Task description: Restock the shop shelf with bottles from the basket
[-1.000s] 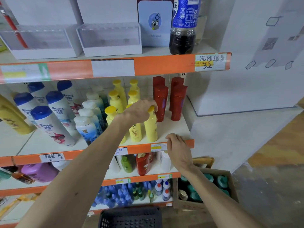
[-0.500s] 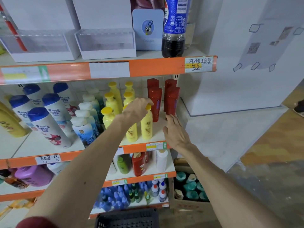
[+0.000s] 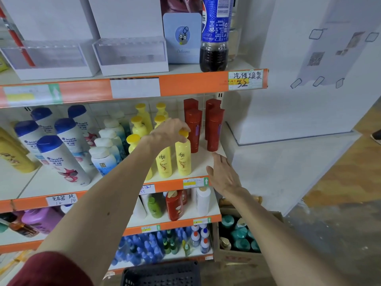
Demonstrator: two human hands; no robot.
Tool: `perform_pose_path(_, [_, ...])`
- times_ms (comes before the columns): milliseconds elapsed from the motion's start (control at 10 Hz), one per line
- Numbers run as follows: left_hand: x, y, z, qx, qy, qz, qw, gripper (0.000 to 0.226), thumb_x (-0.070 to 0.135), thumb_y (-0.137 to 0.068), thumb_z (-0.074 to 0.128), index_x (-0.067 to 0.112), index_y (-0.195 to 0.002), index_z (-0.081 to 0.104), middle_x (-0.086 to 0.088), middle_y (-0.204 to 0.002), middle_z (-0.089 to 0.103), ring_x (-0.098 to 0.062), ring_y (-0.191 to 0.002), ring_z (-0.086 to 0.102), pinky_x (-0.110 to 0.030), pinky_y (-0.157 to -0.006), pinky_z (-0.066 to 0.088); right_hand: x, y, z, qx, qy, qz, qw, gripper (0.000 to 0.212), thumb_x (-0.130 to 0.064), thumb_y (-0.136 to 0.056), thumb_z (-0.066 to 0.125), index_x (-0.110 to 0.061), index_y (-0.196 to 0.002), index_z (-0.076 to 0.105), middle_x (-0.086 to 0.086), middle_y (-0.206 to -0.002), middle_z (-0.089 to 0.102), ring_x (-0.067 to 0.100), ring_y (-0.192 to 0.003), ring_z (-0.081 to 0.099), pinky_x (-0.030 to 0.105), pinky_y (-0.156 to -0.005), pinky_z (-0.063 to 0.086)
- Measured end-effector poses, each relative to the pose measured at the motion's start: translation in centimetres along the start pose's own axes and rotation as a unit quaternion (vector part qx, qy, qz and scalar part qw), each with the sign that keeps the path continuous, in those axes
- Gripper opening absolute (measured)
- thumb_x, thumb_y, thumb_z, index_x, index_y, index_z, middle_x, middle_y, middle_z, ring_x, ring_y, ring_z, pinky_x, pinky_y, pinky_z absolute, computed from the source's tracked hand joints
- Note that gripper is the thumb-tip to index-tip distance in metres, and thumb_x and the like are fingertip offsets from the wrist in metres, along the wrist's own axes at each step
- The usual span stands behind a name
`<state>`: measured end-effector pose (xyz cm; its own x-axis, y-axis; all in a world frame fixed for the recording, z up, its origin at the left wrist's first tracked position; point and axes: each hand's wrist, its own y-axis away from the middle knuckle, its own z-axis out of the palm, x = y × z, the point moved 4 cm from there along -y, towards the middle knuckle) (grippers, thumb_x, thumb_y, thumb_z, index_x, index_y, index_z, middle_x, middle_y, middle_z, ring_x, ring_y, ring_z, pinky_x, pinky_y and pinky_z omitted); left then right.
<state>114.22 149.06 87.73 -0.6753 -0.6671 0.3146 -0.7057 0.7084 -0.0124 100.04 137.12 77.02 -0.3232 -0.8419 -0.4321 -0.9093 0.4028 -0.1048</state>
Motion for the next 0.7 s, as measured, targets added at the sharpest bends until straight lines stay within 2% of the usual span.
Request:
perform_pose_path(300, [-0.61,-0.18,-0.02,0.002,0.003,-0.026,1.000,0.045,0.019,-0.083,0.072,0.018,-0.126,0.060,-0.002,-0.134,0.058,-0.020,-0.114,0.059,-0.032,-0.096,0.047,-0.94,-0.41,0.04,0.004,0.009,-0.030,1.000,0.053,-0.025,-0.101,0.048,-0.010,-0.148,0.029,0.011,-0.147,0.043,0.025,-0.136,0.038,0.036,-0.106,0.039])
perform_pose_path(500, [-0.58,0.00,-0.15,0.010,0.001,-0.024,1.000,0.047,0.019,-0.085,0.070,0.016,-0.130,0.058,-0.005,-0.137,0.055,-0.021,-0.122,0.055,-0.031,-0.098,0.042,-1.07,-0.33,-0.06,-0.006,0.017,-0.032,0.999,0.051,-0.026,-0.101,0.047,-0.009,-0.147,0.031,0.012,-0.145,0.044,0.025,-0.135,0.039,0.035,-0.106,0.039])
perform_pose_path(700, [-0.76,-0.14,0.40,0.019,0.031,-0.028,0.999,0.066,0.024,-0.079,0.076,0.019,-0.139,0.048,-0.002,-0.139,0.054,-0.019,-0.125,0.053,-0.035,-0.103,0.045,-1.30,-0.59,0.24,-0.003,0.021,-0.045,0.999,0.049,-0.026,-0.102,0.046,-0.007,-0.145,0.032,0.012,-0.146,0.045,0.025,-0.135,0.040,0.032,-0.108,0.036])
